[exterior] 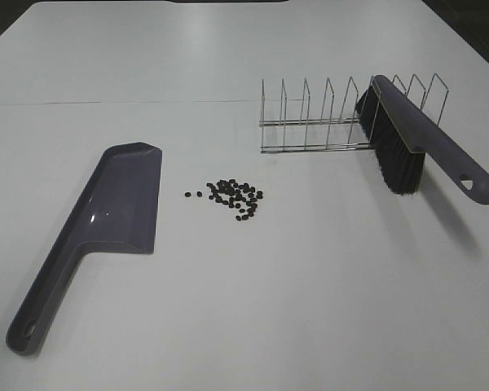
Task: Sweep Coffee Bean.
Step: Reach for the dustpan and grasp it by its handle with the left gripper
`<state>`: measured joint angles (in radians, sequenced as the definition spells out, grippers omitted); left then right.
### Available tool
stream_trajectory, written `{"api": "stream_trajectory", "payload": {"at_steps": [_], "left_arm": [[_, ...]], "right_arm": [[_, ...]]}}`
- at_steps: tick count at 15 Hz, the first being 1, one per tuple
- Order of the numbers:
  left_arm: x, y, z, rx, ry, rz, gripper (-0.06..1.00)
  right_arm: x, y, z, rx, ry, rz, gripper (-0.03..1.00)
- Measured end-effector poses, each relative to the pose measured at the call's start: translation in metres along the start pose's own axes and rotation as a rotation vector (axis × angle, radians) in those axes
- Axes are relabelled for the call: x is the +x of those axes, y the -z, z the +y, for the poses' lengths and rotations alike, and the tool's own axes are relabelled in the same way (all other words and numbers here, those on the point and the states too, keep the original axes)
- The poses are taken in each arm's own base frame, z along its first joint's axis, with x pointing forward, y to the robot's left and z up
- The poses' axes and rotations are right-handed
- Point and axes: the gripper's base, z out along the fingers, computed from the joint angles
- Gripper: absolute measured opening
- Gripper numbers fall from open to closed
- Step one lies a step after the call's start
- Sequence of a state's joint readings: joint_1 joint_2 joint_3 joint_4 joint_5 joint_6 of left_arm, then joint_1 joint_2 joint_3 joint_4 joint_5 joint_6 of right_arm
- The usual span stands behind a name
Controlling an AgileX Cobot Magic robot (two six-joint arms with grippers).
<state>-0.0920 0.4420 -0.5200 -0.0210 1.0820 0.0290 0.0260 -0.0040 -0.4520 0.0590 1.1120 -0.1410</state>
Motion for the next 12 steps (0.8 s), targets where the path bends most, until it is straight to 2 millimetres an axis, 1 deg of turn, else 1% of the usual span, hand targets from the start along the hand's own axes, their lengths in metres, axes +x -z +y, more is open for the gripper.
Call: {"api": "stream_trajectory", "payload": {"at_steps": [3, 4, 5, 6, 8, 10, 12], "left_arm": [[-0.012, -0.024, 0.001, 0.003, 0.003, 0.167, 0.77], [-0.013, -0.029, 0.001, 0.004, 0.004, 0.2, 0.77], [-0.016, -0.039, 0.001, 0.005, 0.005, 0.263, 0.77], [-0.02, -0.056, 0.001, 0.006, 0.011, 0.37, 0.77], [-0.028, -0.066, 0.001, 0.005, 0.039, 0.403, 0.77], [-0.047, -0.079, 0.001, 0.007, 0.08, 0.38, 0.77], [-0.062, -0.096, 0.0, 0.02, 0.101, 0.414, 0.77]], "right_arm": [[0.0, 0.0, 0.0, 0.0, 0.0, 0.0, 0.79], [0.0, 0.0, 0.0, 0.0, 0.0, 0.0, 0.79], [0.0, 0.0, 0.0, 0.0, 0.0, 0.0, 0.78], [0.0, 0.0, 0.0, 0.0, 0.0, 0.0, 0.77], [0.0, 0.0, 0.0, 0.0, 0.0, 0.0, 0.77], [0.0, 0.0, 0.0, 0.0, 0.0, 0.0, 0.77], [0.0, 0.0, 0.0, 0.0, 0.0, 0.0, 0.77]]}}
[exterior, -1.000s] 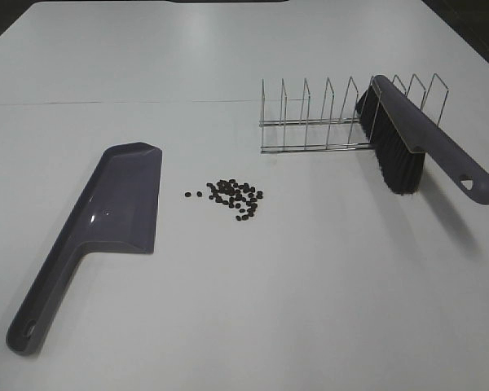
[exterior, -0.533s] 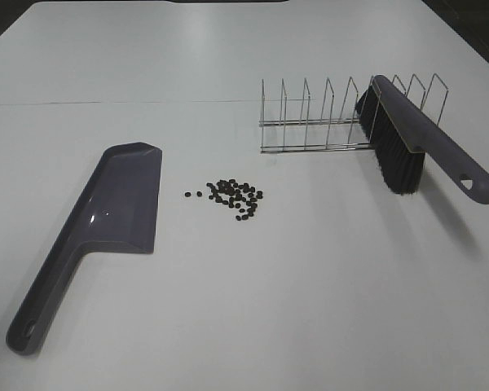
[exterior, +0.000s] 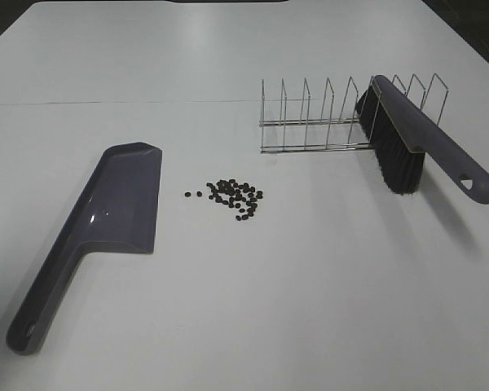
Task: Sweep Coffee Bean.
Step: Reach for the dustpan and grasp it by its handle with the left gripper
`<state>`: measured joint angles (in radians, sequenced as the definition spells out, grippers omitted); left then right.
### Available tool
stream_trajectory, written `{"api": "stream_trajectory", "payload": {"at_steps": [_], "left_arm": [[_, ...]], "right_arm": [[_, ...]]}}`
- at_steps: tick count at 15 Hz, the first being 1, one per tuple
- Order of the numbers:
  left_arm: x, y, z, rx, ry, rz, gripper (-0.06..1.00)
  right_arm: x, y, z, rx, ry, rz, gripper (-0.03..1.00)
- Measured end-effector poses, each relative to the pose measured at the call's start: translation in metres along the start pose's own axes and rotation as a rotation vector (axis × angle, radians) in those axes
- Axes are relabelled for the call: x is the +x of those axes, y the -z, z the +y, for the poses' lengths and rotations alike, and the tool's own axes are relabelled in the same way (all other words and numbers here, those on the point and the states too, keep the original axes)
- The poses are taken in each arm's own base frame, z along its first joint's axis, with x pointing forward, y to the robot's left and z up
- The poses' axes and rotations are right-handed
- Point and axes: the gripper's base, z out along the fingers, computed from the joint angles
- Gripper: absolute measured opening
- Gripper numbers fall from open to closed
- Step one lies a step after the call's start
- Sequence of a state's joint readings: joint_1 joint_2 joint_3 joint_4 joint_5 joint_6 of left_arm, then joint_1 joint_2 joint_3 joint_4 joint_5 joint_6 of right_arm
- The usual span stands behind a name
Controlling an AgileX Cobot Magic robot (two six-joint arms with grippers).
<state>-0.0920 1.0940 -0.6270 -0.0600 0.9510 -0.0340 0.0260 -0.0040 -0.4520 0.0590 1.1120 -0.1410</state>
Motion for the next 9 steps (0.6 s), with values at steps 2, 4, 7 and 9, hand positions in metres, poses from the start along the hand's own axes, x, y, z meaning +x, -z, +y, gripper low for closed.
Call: {"api": "stream_trajectory", "payload": {"at_steps": [2, 4, 7, 9], "left_arm": [[-0.028, -0.013, -0.002, 0.004, 0.014, 0.062, 0.77], [-0.049, -0.022, -0.003, 0.002, 0.016, 0.088, 0.77], [-0.076, -0.034, -0.007, 0.002, 0.009, 0.113, 0.77], [-0.09, -0.047, -0.022, 0.01, -0.015, 0.143, 0.77]], "right_arm": [[0.0, 0.0, 0.0, 0.0, -0.002, 0.0, 0.82], [0.0, 0.0, 0.0, 0.004, -0.02, 0.0, 0.87], [0.0, 0.0, -0.001, 0.009, -0.025, 0.001, 0.88], [0.0, 0.0, -0.001, 0.009, -0.025, 0.001, 0.88]]}}
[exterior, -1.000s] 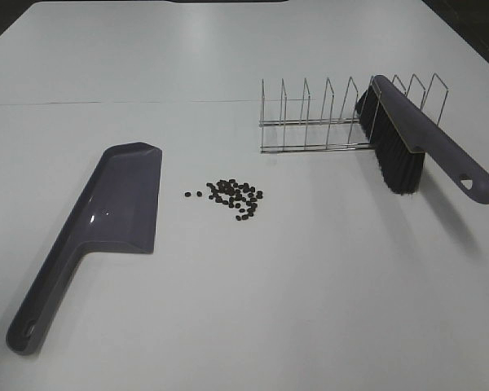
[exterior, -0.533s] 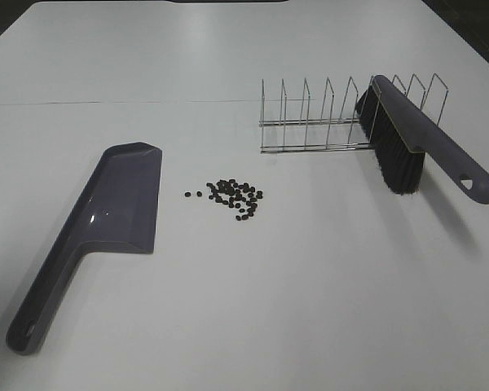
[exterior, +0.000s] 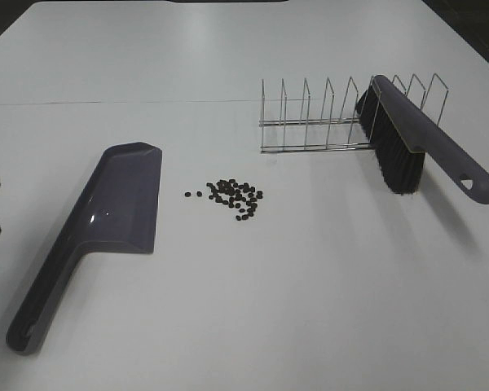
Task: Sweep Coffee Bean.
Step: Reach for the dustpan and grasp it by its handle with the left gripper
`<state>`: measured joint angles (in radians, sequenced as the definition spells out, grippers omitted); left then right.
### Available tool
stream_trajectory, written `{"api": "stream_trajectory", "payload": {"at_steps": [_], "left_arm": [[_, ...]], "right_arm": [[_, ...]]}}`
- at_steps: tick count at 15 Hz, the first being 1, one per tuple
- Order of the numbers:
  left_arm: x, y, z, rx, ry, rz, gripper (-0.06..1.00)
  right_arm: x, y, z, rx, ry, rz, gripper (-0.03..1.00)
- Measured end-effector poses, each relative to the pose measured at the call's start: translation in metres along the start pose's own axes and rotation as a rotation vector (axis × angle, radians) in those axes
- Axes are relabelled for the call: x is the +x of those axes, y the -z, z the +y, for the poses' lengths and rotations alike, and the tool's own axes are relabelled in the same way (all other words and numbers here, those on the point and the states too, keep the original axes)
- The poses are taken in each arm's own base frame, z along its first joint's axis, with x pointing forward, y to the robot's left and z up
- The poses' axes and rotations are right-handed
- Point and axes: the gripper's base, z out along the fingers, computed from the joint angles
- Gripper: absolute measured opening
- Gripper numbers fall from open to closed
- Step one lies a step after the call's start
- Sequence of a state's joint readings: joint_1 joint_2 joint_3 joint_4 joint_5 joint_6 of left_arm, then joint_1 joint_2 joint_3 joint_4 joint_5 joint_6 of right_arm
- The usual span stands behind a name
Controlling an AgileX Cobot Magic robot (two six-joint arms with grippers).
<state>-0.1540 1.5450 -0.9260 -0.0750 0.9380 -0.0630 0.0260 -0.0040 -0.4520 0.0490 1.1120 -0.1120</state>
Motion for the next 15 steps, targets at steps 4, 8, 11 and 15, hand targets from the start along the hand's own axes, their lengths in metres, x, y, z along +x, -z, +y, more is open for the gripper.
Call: {"api": "stream_trajectory", "payload": {"at_steps": [4, 8, 11, 15], "left_arm": [[-0.026, -0.036, -0.034, 0.001, -0.029, 0.052, 0.77], [-0.034, -0.074, -0.048, 0.003, -0.001, 0.122, 0.77], [-0.035, -0.101, -0.047, -0.006, 0.011, 0.169, 0.77], [-0.038, -0.113, -0.047, -0.005, 0.019, 0.156, 0.76]], "right_arm": [[0.0, 0.0, 0.0, 0.0, 0.0, 0.0, 0.88], [0.0, 0.0, 0.0, 0.0, 0.0, 0.0, 0.88], [0.0, 0.0, 0.0, 0.0, 0.0, 0.0, 0.88], [0.0, 0.0, 0.0, 0.0, 0.0, 0.0, 0.88]]}}
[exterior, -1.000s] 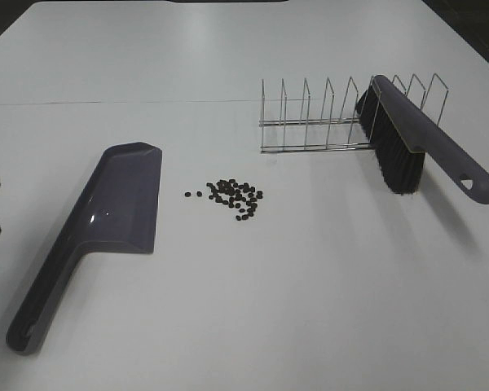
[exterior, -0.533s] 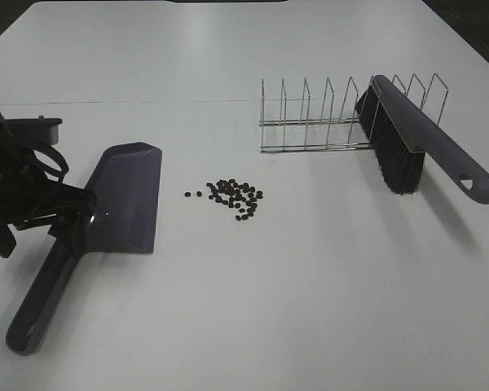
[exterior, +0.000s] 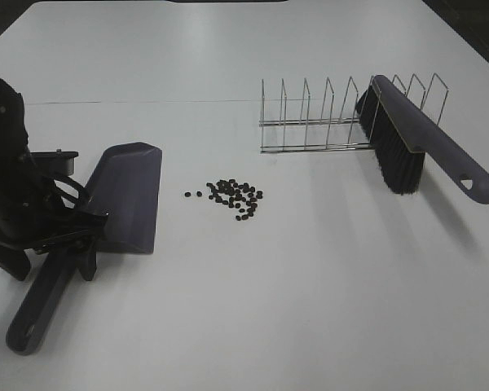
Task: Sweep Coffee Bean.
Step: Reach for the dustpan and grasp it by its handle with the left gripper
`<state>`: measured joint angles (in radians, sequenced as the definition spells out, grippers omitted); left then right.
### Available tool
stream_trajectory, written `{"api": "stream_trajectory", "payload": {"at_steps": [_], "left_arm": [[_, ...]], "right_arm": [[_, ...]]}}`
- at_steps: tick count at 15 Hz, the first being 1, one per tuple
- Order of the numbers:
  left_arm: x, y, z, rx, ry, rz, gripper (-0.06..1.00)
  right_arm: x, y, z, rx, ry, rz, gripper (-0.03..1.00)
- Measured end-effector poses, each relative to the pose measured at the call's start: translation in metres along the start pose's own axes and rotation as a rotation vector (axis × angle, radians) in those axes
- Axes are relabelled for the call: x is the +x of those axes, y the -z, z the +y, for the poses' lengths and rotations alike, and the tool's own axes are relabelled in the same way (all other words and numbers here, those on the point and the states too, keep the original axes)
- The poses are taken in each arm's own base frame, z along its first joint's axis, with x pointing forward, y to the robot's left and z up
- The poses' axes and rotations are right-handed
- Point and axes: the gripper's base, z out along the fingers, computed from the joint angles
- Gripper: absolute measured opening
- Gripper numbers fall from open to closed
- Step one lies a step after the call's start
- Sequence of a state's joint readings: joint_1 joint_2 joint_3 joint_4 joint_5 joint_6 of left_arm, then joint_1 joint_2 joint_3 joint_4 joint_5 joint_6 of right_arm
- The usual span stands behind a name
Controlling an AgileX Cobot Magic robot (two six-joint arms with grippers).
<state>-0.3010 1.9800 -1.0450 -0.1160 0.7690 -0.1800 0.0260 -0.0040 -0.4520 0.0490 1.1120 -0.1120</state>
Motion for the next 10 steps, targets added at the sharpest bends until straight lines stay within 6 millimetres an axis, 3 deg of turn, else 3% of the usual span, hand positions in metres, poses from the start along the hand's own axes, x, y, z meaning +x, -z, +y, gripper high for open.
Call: {"api": "stream_trajectory", "payload": {"at_steps": [7, 10], "left_arm": [[-0.0026, -0.0076, 0.0003, -0.013, -0.008, 0.019, 0.74], [-0.0031, -0.0082, 0.0025, -0.033, -0.03, 0.017, 0.37]], "right_arm": [[0.0, 0.0, 0.0, 0.0, -0.001, 0.0, 0.88], [0.0, 0.0, 0.0, 0.0, -0.001, 0.0, 0.87]]}}
